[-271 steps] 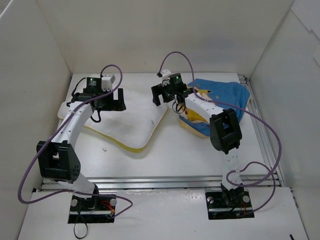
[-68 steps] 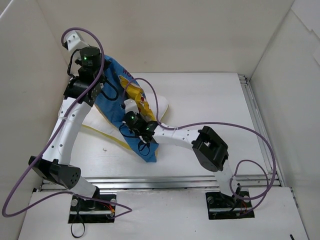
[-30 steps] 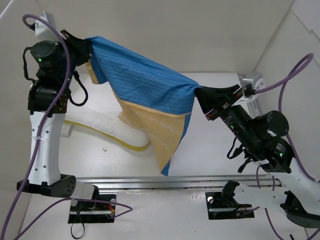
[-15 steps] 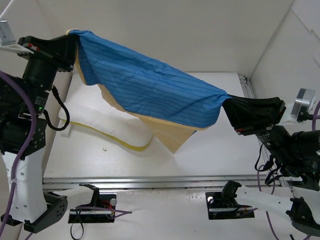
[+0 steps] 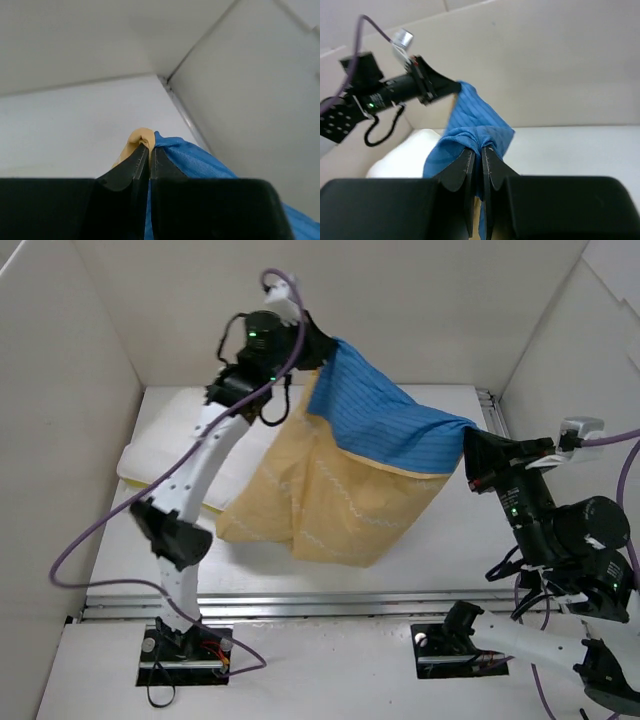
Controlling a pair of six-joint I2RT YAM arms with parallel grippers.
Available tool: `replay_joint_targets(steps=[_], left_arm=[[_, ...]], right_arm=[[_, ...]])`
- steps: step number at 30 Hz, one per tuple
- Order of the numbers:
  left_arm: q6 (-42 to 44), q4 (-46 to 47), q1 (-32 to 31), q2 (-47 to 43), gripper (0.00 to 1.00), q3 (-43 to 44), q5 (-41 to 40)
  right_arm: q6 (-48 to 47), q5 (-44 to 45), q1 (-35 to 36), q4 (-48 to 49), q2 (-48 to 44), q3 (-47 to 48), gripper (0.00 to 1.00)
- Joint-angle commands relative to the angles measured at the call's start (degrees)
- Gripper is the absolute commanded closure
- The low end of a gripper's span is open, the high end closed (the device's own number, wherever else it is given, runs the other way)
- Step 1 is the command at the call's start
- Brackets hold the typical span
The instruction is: Put the pillow into the pillowcase
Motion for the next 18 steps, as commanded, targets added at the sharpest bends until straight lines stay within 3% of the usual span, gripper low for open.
replay_joint_targets(steps=[1, 4, 6, 9, 12, 18], left_arm=[[-3.13, -0.34, -3.39, 1.70, 1.00, 8.60, 4.09], [-7.88, 9.56, -4.80, -2.83, 1.00, -1.53, 8.83], [-7.82, 13.98, -6.12, -4.53, 1.00, -2.65, 10.33], [-4.39, 13.02, -8.76, -5.58, 1.00, 1.66, 12.52], [-2.19, 12.59, -9.64, -9.79, 1.00, -2.62, 11.85], [-4.03, 21.44, -10.70, -25.26, 1.00, -33.11, -0.46]], right_arm=[[0.37, 10.20, -0.16, 1.39, 2.22, 3.17, 1.00], [-4.81, 9.87, -0.33, 1.57, 5.02, 7.82, 1.00], [-10.25, 10.47, -0.25, 2.44, 8.18, 11.34, 1.00], [-15.36, 14.42, -0.33, 2.97, 16.27, 20.04, 1.00], [-18.62, 16.01, -1.03, 3.23, 22.43, 27.25, 1.00], [-20.29, 14.26, -5.07, 4.03, 25.34, 30.96, 1.00]])
